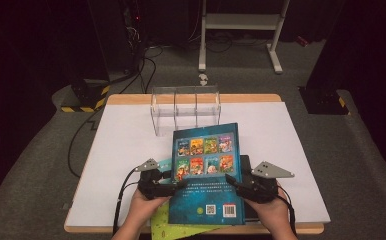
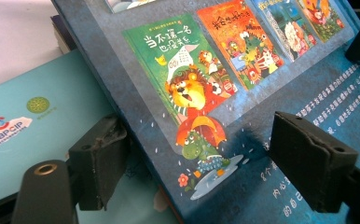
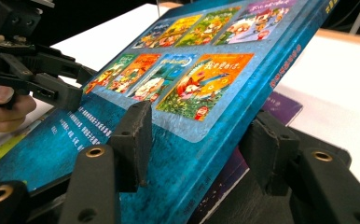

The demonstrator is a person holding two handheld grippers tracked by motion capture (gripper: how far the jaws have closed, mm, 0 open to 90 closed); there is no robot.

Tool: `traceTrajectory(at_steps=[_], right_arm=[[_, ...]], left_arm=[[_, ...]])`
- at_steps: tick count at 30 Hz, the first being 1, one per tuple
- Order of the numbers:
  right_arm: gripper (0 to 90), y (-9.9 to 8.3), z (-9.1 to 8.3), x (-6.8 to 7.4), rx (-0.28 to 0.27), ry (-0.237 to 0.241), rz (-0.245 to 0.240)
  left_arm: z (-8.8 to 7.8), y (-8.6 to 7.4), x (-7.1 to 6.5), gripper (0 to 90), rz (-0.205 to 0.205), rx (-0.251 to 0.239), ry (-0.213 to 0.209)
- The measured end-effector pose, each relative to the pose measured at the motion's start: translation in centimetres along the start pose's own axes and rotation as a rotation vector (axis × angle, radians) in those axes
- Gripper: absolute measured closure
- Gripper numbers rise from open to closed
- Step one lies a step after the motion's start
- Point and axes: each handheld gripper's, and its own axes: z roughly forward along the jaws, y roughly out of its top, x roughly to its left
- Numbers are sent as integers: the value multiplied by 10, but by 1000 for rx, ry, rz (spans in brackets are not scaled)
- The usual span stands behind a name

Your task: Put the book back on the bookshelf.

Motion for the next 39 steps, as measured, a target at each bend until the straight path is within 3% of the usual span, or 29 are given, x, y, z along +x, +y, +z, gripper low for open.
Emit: traceTrajectory(at_steps=[6, 14, 19, 24, 32, 39], right_arm=[[449, 4, 5, -5, 8, -10, 24], [469, 20, 14, -14, -5, -39, 40], [478, 26, 17, -18, -13, -71, 62], [484, 31, 16, -11, -25, -98, 63], [508, 42, 8, 6, -95, -131, 7], [518, 50, 7, 10, -123, -136, -11]], left_arm=[[2, 4, -1, 230, 1, -27, 9], [6, 28, 2, 318, 54, -42, 11], [8, 34, 3, 365, 68, -76, -2], [1, 34, -3, 381, 90, -113, 2], [-13, 36, -12, 403, 143, -184, 9], [-20, 39, -16, 453, 160, -235, 11]])
